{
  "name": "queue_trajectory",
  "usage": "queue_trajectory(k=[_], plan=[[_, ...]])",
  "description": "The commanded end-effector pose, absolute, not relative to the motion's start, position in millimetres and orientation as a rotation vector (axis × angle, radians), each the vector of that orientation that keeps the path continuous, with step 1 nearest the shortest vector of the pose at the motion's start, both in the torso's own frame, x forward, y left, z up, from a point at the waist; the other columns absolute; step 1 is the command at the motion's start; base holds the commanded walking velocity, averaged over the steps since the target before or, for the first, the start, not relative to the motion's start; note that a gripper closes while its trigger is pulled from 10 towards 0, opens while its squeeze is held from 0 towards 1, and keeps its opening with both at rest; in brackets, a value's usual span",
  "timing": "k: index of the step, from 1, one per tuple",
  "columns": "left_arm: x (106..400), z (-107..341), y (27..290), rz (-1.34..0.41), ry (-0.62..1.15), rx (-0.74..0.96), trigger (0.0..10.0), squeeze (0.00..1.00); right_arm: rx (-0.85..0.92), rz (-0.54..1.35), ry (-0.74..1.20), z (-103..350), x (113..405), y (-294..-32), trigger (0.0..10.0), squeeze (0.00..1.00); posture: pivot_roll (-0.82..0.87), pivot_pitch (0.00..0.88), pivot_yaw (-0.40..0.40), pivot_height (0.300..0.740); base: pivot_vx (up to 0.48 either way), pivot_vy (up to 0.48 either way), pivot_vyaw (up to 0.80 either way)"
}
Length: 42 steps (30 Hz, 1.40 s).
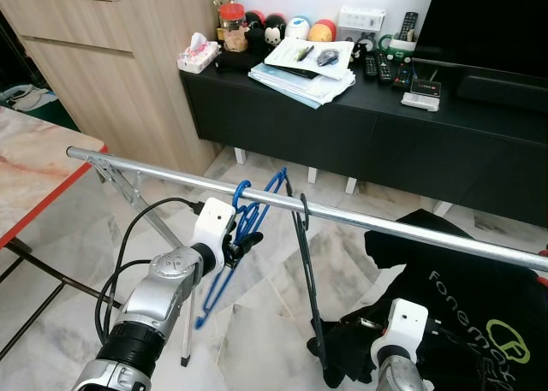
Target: Hang hanger
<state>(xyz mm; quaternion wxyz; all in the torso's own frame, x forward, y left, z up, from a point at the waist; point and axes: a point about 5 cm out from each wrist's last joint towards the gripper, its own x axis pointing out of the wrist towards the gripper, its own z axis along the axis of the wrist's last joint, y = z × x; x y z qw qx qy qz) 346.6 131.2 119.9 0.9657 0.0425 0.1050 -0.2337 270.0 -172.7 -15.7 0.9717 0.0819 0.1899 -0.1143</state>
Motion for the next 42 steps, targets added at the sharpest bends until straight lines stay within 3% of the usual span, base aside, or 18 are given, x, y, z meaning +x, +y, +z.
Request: queue_trajectory(k=[1,5,6,29,42], plan=[[350,118,136,-0.434,0.210,0.076,0.5,0.00,0.161,-0.223,0.375,-15,270,-171,10.0,0.00,-0.01,0.181,0.067,0.740,0.000,0.000,0.00],[351,117,135,-0.433,0.206,0.056,0.9,0.00,0.160,-0.221,0.379,-15,270,-171,10.0,0.00,-0.01,0.181,0.066,0.740,0.000,0.000,0.00],[352,117,134,-0.431,0.204,0.051,0.0,0.00,0.159,-0.220,0.381,-16,270,-171,10.0,0.00,-0.01,0.181,0.066,0.740,0.000,0.000,0.00],[358,114,131,-0.366,0.128,-0.030,0.0,0.00,0.147,-0.209,0.393,-17,269,-172,10.0,0.00,-0.03,0.161,0.047,0.740,0.000,0.000,0.00],[351,104,148,-0.281,0.081,-0.034,0.0,0.00,0.127,-0.208,0.391,-16,269,-178,10.0,0.00,-0.12,0.064,0.036,0.740,0.000,0.000,0.00]])
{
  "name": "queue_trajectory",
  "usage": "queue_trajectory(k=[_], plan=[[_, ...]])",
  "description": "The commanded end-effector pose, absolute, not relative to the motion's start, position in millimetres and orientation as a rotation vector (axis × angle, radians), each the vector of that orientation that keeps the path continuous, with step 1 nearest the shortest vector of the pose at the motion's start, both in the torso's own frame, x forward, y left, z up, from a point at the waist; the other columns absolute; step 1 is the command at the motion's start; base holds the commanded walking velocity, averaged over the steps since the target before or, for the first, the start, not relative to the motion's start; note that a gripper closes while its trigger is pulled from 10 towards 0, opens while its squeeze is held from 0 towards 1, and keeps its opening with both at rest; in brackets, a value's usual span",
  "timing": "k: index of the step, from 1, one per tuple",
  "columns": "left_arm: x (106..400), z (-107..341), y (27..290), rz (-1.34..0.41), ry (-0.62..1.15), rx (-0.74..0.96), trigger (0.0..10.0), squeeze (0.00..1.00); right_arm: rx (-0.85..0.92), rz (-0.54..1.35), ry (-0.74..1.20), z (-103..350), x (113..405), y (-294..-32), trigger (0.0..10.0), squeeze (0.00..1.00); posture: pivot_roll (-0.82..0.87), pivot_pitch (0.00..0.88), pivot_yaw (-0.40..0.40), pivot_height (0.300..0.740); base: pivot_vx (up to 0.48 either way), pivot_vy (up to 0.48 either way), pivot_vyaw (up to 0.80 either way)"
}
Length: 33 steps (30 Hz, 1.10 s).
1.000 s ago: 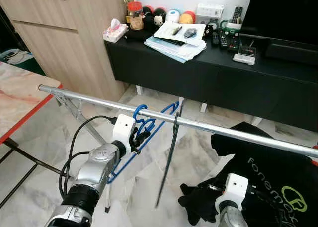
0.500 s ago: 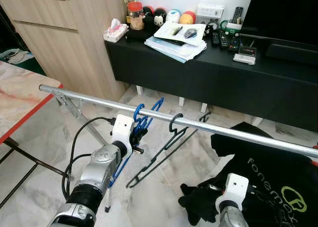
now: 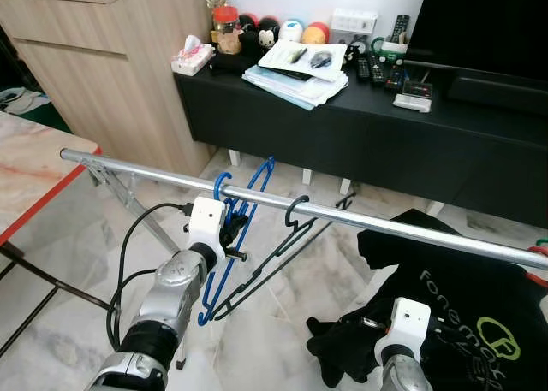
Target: Hang hanger
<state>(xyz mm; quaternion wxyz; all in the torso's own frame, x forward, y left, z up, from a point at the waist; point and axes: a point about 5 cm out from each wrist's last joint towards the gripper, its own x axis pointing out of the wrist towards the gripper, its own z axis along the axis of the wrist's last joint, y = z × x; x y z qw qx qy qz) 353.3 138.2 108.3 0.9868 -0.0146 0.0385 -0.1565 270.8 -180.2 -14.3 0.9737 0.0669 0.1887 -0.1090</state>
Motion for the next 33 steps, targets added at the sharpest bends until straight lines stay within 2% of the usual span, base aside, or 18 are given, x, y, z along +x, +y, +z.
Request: queue_trajectory(k=[1,8,20,24,30,33], plan=[[350,102,150,-0.273,0.082,-0.030,0.0,0.00,0.126,-0.208,0.389,-16,269,-178,10.0,0.00,-0.12,0.060,0.039,0.740,0.000,0.000,0.00],[347,99,155,-0.242,0.066,-0.037,0.0,0.00,0.126,-0.207,0.387,-16,269,-178,10.0,0.00,-0.13,0.046,0.041,0.740,0.000,0.000,0.00],[341,114,175,-0.152,-0.057,-0.049,0.0,0.00,0.130,-0.193,0.368,-11,275,-176,10.0,0.00,-0.06,0.115,0.035,0.740,0.000,0.000,0.00],[326,109,187,-0.113,-0.082,-0.052,0.0,0.00,0.120,-0.184,0.359,-10,275,-177,10.0,0.00,-0.05,0.132,0.021,0.740,0.000,0.000,0.00],[319,105,190,-0.109,-0.076,-0.046,0.0,0.00,0.117,-0.182,0.359,-10,274,-178,10.0,0.00,-0.05,0.130,0.013,0.740,0.000,0.000,0.00],[304,90,198,-0.115,-0.027,0.025,0.0,0.00,0.114,-0.179,0.363,-11,274,-178,10.0,0.00,-0.05,0.125,0.008,0.740,0.000,0.000,0.00]])
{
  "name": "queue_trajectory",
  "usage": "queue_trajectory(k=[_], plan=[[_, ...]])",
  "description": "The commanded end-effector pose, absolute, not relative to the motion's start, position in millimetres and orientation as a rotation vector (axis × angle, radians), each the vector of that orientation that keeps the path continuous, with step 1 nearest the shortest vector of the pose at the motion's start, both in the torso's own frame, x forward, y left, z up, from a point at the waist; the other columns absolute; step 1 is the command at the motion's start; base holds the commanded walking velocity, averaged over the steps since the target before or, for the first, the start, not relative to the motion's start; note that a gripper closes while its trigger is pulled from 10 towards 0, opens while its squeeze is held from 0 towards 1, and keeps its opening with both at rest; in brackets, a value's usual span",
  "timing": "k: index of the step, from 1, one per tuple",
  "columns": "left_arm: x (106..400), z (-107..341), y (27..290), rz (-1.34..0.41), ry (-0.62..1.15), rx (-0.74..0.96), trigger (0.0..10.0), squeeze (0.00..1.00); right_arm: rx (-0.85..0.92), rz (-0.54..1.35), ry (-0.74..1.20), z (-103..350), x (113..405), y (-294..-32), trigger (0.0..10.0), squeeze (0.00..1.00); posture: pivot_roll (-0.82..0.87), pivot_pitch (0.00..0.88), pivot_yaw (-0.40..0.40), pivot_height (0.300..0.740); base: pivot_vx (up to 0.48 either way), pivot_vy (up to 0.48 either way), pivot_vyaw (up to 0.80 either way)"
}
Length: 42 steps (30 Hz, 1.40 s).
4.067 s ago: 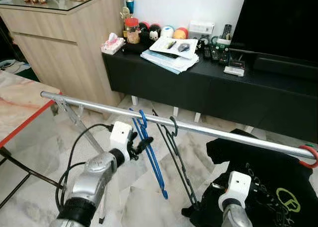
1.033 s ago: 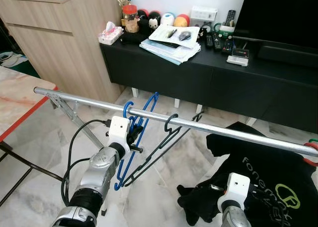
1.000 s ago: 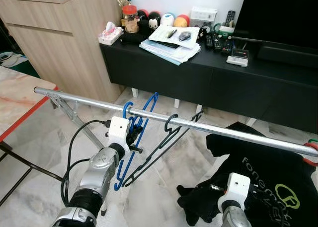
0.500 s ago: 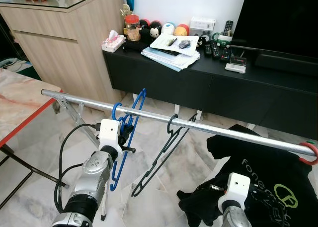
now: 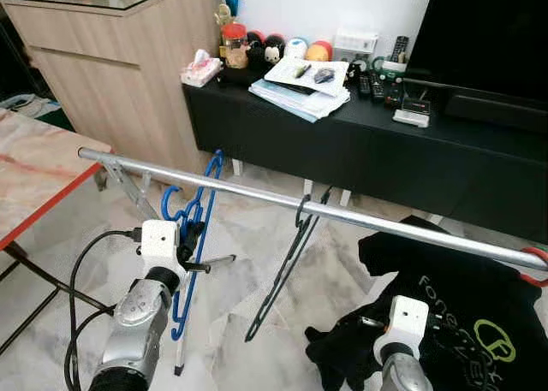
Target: Hang hanger
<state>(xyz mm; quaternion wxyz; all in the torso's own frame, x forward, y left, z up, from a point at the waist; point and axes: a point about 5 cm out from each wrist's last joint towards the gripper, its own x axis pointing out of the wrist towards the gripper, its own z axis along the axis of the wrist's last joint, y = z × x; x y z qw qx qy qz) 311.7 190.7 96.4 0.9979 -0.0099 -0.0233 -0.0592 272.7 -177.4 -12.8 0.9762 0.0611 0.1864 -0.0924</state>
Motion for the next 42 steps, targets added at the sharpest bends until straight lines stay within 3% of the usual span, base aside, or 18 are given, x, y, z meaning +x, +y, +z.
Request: queue_trajectory(k=[1,3,4,5,6,7,24,32,42], plan=[[302,88,199,-0.116,-0.020,0.035,0.0,0.00,0.113,-0.178,0.363,-11,274,-177,10.0,0.00,-0.05,0.125,0.008,0.740,0.000,0.000,0.00],[297,83,202,-0.116,-0.002,0.045,0.4,0.00,0.112,-0.178,0.365,-11,274,-178,10.0,0.00,-0.05,0.123,0.007,0.740,0.000,0.000,0.00],[292,78,204,-0.122,0.019,0.073,2.4,0.00,0.111,-0.178,0.367,-12,273,-178,10.0,0.00,-0.05,0.120,0.007,0.740,0.000,0.000,0.00],[289,74,206,-0.127,0.033,0.092,2.4,0.00,0.111,-0.178,0.368,-12,273,-178,10.0,0.00,-0.05,0.120,0.007,0.740,0.000,0.000,0.00],[285,68,208,-0.127,0.059,0.116,9.6,0.00,0.110,-0.179,0.370,-12,272,-178,10.0,0.00,-0.05,0.117,0.007,0.740,0.000,0.000,0.00],[281,62,211,-0.125,0.082,0.129,10.0,0.00,0.110,-0.180,0.371,-13,272,-178,10.0,0.00,-0.05,0.116,0.006,0.740,0.000,0.000,0.00],[228,-25,234,0.033,0.497,0.078,10.0,0.00,0.108,-0.189,0.381,-16,268,-181,10.0,0.00,-0.05,0.077,0.011,0.740,0.000,0.000,0.00],[218,-40,231,0.055,0.568,0.048,10.0,0.00,0.107,-0.187,0.388,-17,266,-181,10.0,0.00,-0.05,0.062,0.012,0.740,0.000,0.000,0.00],[219,-42,227,0.048,0.573,0.046,10.0,0.00,0.126,-0.192,0.392,-18,266,-180,10.0,0.00,-0.04,0.076,0.010,0.740,0.000,0.318,-0.27]])
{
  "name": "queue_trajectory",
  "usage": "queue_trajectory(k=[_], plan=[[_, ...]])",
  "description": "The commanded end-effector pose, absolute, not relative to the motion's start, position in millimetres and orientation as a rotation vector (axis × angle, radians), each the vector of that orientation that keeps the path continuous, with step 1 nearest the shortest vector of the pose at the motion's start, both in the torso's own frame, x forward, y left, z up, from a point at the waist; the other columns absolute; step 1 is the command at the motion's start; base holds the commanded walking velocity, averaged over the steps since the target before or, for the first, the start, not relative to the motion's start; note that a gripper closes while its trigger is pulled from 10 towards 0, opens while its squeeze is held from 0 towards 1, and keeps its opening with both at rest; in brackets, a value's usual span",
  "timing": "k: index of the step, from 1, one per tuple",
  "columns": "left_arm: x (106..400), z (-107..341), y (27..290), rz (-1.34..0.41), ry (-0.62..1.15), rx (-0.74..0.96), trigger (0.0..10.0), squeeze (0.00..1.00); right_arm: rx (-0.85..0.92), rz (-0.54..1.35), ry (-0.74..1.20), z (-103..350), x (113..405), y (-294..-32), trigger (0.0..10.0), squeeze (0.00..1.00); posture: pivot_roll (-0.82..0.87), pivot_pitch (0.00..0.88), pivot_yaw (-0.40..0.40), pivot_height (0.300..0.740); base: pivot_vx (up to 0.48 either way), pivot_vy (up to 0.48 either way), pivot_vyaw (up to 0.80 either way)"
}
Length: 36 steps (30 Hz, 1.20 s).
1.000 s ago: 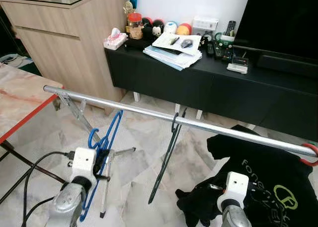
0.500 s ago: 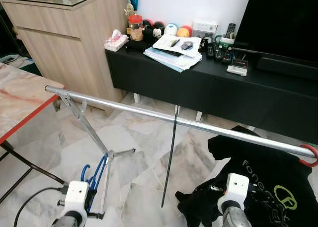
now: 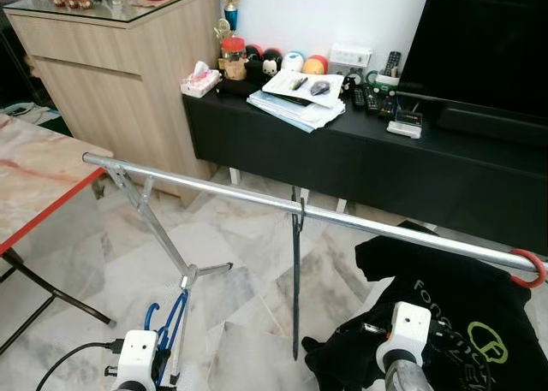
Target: Hang hanger
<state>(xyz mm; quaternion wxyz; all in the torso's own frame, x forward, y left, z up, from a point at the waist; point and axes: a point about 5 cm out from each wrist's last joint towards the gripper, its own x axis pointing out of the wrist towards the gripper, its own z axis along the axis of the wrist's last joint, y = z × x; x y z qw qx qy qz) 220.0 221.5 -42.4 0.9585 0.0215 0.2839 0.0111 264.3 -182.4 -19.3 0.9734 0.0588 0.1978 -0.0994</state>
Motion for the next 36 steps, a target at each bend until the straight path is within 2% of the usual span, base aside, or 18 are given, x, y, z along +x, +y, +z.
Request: queue_trajectory(k=[1,9,13,36], plan=[[218.8,-42.1,227.5,0.048,0.573,0.046,10.0,0.00,0.126,-0.192,0.392,-18.0,265.9,-179.8,10.0,0.00,-0.04,0.076,0.010,0.740,0.000,0.330,-0.80],[221.2,-41.2,227.1,0.051,0.566,0.044,10.0,0.00,0.125,-0.190,0.393,-17.5,266.9,-178.4,10.0,0.00,-0.04,0.093,0.012,0.740,0.000,0.321,-0.80],[221.8,-40.8,227.4,0.048,0.564,0.051,10.0,0.00,0.128,-0.193,0.391,-17.4,267.0,-177.8,10.0,0.00,-0.04,0.097,0.014,0.740,0.000,0.000,-0.80],[224.6,-38.6,228.8,0.043,0.542,0.042,10.0,0.00,0.135,-0.198,0.382,-17.0,267.1,-174.5,10.0,0.00,-0.03,0.107,0.025,0.740,0.000,0.000,0.00]])
